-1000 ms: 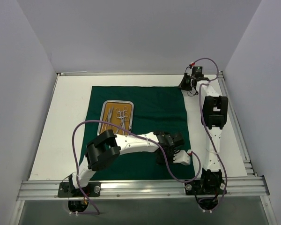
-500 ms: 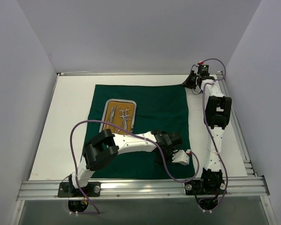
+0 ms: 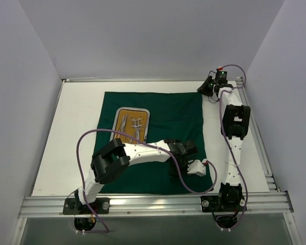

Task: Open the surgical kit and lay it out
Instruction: Smooth out the surgical kit at the center of the board.

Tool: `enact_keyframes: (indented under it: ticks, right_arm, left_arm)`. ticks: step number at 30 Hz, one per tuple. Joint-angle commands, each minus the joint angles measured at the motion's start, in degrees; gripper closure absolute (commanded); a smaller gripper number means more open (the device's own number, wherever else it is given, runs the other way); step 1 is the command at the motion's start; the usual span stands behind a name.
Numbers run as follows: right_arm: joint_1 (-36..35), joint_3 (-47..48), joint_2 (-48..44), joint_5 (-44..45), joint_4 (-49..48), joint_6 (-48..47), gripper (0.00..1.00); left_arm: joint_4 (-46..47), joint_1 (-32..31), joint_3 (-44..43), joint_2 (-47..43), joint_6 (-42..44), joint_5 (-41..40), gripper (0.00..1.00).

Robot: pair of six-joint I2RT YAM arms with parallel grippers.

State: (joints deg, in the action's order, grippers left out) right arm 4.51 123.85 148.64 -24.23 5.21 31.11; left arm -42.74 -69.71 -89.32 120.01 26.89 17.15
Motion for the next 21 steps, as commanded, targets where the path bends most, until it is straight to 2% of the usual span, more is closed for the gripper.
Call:
enact_keyframes:
  ticks: [1, 2, 3, 5, 6, 9, 13, 17, 21]
  right_arm:
    - [1.46, -1.24, -1.25, 4.28, -6.01, -1.23, 0.75]
    - [1.38, -1.24, -1.33, 4.28, -5.57, -1.84, 0.69]
    - [1.38, -1.16, -1.51, 4.19, -4.78, -2.28, 0.60]
    - [1.38, -1.07, -2.56, 4.19, -2.06, -3.86, 0.54]
    - [1.38, -0.98, -3.26, 4.45, -1.27, -4.56, 0.50]
    - [1.11, -0.89, -7.12, 7.33, 2.07, -7.90, 0.39]
    - [0.41, -1.24, -12.66, 12.69, 5.33, -12.03, 0.35]
    - [-2.39, -2.47, -18.10, 16.05, 8.49, -15.37, 0.35]
    - [-4.60, -11.67, -24.52, 19.30, 7.88, -14.86, 0.40]
  left_arm:
    - [-4.89, 1.33, -1.64, 3.30, -1.41, 2.20, 0.93]
    - [-5.07, 1.86, -3.30, 3.22, -1.67, 2.02, 0.81]
    - [-5.59, 2.99, -4.19, 3.13, -1.67, 1.84, 0.74]
    - [-5.95, 3.97, -6.55, 2.52, -1.85, 1.58, 0.59]
    - [-6.39, 4.58, -7.35, 2.08, -1.85, 1.31, 0.48]
    - [-7.61, 5.37, -11.12, 0.32, -1.50, 0.87, 0.39]
    - [-8.67, 6.60, -16.32, -2.05, -2.90, 0.96, 0.36]
    - [-8.85, 11.33, -21.15, -4.42, -7.28, 0.87, 0.36]
    - [-8.32, 18.02, -21.25, -8.64, -10.98, -1.41, 0.41]
